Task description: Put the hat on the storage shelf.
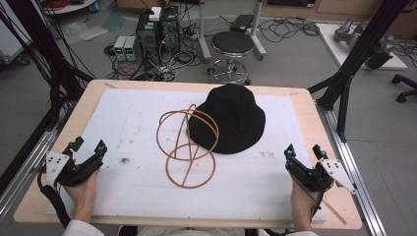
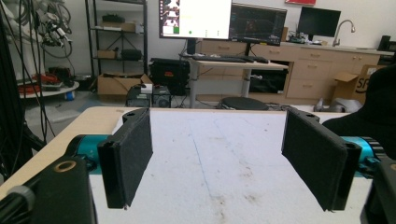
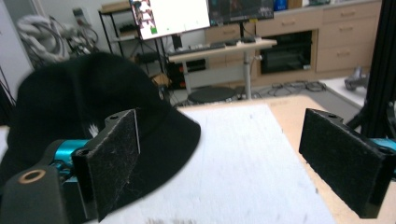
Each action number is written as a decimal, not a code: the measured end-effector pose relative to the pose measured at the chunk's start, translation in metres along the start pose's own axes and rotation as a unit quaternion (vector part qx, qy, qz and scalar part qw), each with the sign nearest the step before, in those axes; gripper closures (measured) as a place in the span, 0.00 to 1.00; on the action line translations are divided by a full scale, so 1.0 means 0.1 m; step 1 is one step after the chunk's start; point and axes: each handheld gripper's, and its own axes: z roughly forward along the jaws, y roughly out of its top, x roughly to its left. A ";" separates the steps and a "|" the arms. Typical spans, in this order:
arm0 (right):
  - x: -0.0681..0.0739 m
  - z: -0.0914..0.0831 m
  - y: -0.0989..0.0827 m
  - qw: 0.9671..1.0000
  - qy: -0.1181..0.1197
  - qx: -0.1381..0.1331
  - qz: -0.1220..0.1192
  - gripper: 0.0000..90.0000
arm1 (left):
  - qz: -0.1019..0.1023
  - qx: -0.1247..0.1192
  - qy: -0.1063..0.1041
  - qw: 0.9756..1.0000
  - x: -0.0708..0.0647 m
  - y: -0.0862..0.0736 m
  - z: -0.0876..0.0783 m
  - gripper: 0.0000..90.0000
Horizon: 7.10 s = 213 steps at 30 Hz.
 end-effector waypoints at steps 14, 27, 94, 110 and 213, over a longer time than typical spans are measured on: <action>0.12 0.10 0.42 0.998 0.040 0.009 -0.044 0.13 | 0.002 0.003 -0.012 1.000 -0.05 -0.01 0.04 0.28; 0.36 0.42 0.71 0.995 0.064 0.047 -0.066 0.13 | -0.006 0.006 -0.016 1.000 -0.05 -0.02 0.05 0.28; 1.29 1.72 0.02 0.968 0.096 0.200 -0.114 0.49 | -0.024 0.010 -0.035 0.999 -0.02 -0.05 0.12 0.30; 1.24 1.73 -0.02 0.966 0.143 0.204 -0.072 0.96 | -0.032 0.010 -0.037 0.999 -0.02 -0.05 0.11 0.31; 1.91 0.31 1.31 0.904 0.406 -0.134 -0.023 0.96 | -0.056 0.008 -0.047 0.997 -0.03 -0.06 0.13 0.32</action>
